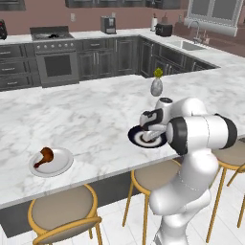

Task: Take the chicken drumsticks from the pan and place one on each plate on the dining counter.

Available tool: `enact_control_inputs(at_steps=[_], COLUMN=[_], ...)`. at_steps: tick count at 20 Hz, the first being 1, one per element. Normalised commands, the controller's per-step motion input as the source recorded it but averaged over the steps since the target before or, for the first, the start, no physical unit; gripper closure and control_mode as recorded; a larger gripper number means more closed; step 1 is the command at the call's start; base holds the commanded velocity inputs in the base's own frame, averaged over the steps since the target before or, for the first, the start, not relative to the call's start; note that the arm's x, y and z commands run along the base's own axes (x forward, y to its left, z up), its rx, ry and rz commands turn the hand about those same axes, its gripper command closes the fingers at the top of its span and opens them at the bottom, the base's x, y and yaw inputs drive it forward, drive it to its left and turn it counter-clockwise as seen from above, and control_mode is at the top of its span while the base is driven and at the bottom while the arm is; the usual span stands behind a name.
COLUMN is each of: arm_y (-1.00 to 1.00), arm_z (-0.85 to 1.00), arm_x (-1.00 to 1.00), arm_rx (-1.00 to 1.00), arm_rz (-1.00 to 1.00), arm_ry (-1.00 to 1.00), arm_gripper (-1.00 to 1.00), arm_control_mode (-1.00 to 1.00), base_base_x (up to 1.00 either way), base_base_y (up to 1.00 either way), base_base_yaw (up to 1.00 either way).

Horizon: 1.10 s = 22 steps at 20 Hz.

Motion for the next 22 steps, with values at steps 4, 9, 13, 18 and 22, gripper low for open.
enact_control_inputs(at_steps=[4, 9, 13, 18, 22], arm_y=[0.01, 0.0, 0.0, 0.0, 0.01], arm_z=[-0.18, -0.18, -0.16, -0.1, -0.09], arm_x=[0.22, 0.17, 0.15, 0.1, 0.11], arm_rx=[0.0, 0.0, 0.0, 0.0, 0.0], arm_rz=[0.0, 0.0, 0.0, 0.0, 0.0], arm_ry=[0.0, 0.0, 0.0, 0.0, 0.0], arm_gripper=[1.0, 1.0, 1.0, -1.0, -1.0], arm_control_mode=[-1.0, -1.0, -1.0, -1.0, -1.0], base_base_x=[0.0, 0.0, 0.0, 0.0, 0.0], base_base_y=[0.0, 0.0, 0.0, 0.0, 0.0], base_base_yaw=[0.0, 0.0, 0.0, 0.0, 0.0])
